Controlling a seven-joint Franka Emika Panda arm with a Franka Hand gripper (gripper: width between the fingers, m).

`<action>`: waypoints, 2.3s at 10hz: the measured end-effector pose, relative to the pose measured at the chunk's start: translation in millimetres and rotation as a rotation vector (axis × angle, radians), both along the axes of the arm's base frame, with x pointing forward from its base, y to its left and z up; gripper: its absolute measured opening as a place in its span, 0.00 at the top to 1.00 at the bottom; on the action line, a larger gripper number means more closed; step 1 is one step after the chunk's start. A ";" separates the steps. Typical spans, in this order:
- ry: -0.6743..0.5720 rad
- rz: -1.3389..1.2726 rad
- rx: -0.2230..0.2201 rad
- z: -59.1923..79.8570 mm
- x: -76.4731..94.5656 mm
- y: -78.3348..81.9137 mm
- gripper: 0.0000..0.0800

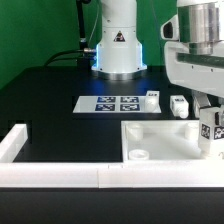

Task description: Assemble one leg

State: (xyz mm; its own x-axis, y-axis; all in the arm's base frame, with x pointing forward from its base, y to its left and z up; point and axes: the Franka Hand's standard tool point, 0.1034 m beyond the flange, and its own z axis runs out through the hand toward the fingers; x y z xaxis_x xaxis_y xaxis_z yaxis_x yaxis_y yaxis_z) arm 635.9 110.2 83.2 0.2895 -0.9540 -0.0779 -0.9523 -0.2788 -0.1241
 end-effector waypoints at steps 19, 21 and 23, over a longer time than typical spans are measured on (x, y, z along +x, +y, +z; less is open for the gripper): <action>0.004 1.023 -0.149 -5.5 1.1 4.6 0.64; 0.018 0.745 -0.142 -5.5 1.8 5.8 0.64; 0.032 0.408 -0.117 -5.4 2.6 7.4 0.64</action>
Offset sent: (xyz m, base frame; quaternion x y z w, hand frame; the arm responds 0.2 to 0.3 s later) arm 0.0000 0.0000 0.0000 0.0000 0.0000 0.0000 1.0000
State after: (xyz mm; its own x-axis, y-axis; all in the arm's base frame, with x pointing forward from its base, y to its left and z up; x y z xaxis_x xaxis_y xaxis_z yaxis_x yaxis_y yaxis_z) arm 638.5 117.7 77.8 0.6445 -0.7645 0.0094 -0.7636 -0.6443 -0.0417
